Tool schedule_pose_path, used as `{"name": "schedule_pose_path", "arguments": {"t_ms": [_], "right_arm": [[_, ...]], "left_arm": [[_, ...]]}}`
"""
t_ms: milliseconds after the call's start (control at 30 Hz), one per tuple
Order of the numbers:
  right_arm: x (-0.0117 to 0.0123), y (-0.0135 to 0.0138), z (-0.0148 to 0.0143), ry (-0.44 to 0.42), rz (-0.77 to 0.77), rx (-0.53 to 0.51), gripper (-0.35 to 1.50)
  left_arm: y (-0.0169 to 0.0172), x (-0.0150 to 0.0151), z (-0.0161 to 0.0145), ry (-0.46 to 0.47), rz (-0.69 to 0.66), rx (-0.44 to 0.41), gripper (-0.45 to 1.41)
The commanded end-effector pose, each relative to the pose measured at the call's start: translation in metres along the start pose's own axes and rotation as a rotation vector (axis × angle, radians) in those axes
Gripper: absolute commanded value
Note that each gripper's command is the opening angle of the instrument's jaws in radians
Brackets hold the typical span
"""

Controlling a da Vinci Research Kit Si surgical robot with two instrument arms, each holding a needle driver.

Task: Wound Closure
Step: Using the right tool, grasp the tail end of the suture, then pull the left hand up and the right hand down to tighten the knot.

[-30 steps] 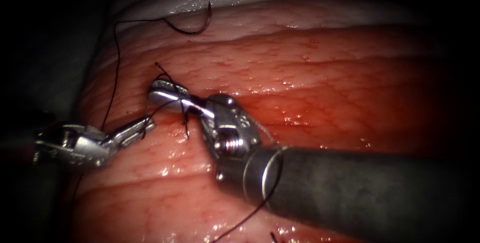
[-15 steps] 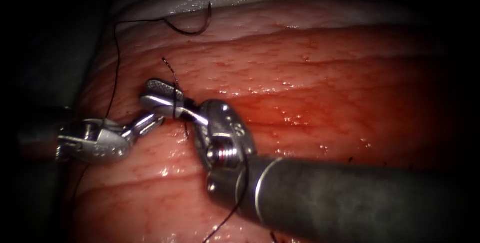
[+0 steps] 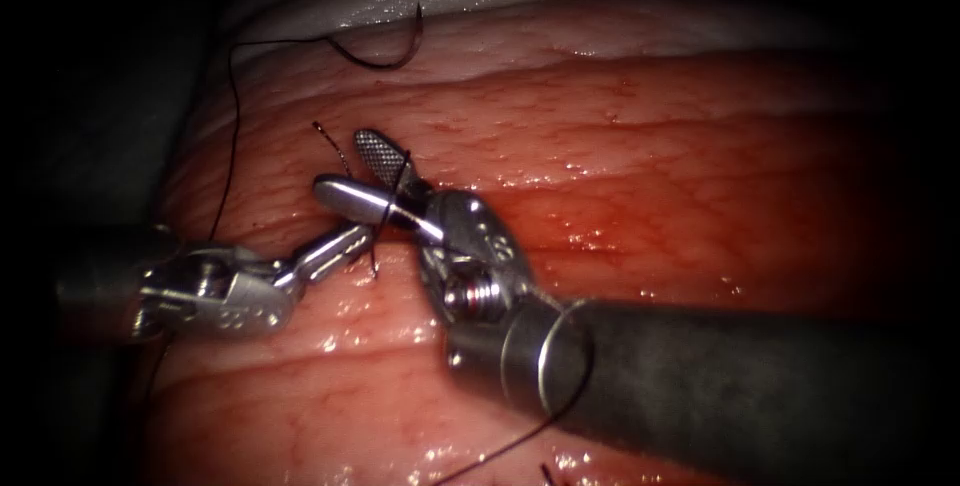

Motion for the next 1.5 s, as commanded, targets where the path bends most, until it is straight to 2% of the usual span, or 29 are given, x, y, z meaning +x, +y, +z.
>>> {"name": "schedule_pose_path", "arguments": {"t_ms": [33, 133, 367, 567, 633, 800, 833, 900, 1000, 1067, 1267, 1500], "right_arm": [[-0.0009, 0.0004, 0.0011, -0.021, -0.012, -0.016, 1.09], [-0.0017, 0.0010, 0.0023, -0.097, -0.048, -0.053, 1.18], [-0.0021, 0.0017, 0.0041, -0.099, -0.081, -0.085, 1.18], [-0.0022, 0.0016, 0.0044, -0.125, -0.097, -0.074, 0.91], [-0.0024, 0.0016, 0.0045, -0.137, -0.098, -0.062, 0.69], [-0.0026, 0.0013, 0.0050, -0.156, -0.099, -0.057, 0.42], [-0.0027, 0.0012, 0.0051, -0.161, -0.099, -0.057, 0.34], [-0.0029, 0.0010, 0.0055, -0.172, -0.100, -0.058, -0.01], [-0.0030, 0.0009, 0.0057, -0.185, -0.101, -0.062, -0.13], [-0.0030, 0.0009, 0.0058, -0.185, -0.101, -0.062, -0.32], [-0.0029, 0.0007, 0.0046, -0.198, -0.120, -0.042, -0.35], [-0.0024, 0.0009, 0.0023, -0.154, -0.152, -0.003, -0.35]], "left_arm": [[0.0005, -0.0003, 0.0007, 0.000, 0.007, -0.003, -0.45], [0.0006, -0.0007, 0.0007, -0.002, 0.010, -0.014, -0.45], [0.0011, -0.0011, 0.0007, -0.009, 0.025, -0.029, -0.45], [0.0012, -0.0015, 0.0007, -0.013, 0.027, -0.034, -0.45], [0.0012, -0.0016, 0.0007, -0.014, 0.028, -0.034, -0.45], [0.0012, -0.0016, 0.0006, -0.015, 0.029, -0.037, -0.45], [0.0012, -0.0016, 0.0006, -0.015, 0.029, -0.037, -0.45], [0.0011, -0.0017, 0.0005, -0.015, 0.029, -0.038, -0.45], [0.0011, -0.0017, 0.0004, -0.014, 0.029, -0.038, -0.45], [0.0011, -0.0018, 0.0003, -0.013, 0.030, -0.038, -0.45], [0.0007, -0.0023, -0.0005, -0.008, 0.029, -0.047, -0.45], [-0.0011, -0.0036, -0.0017, -0.016, 0.018, -0.060, -0.45]]}}
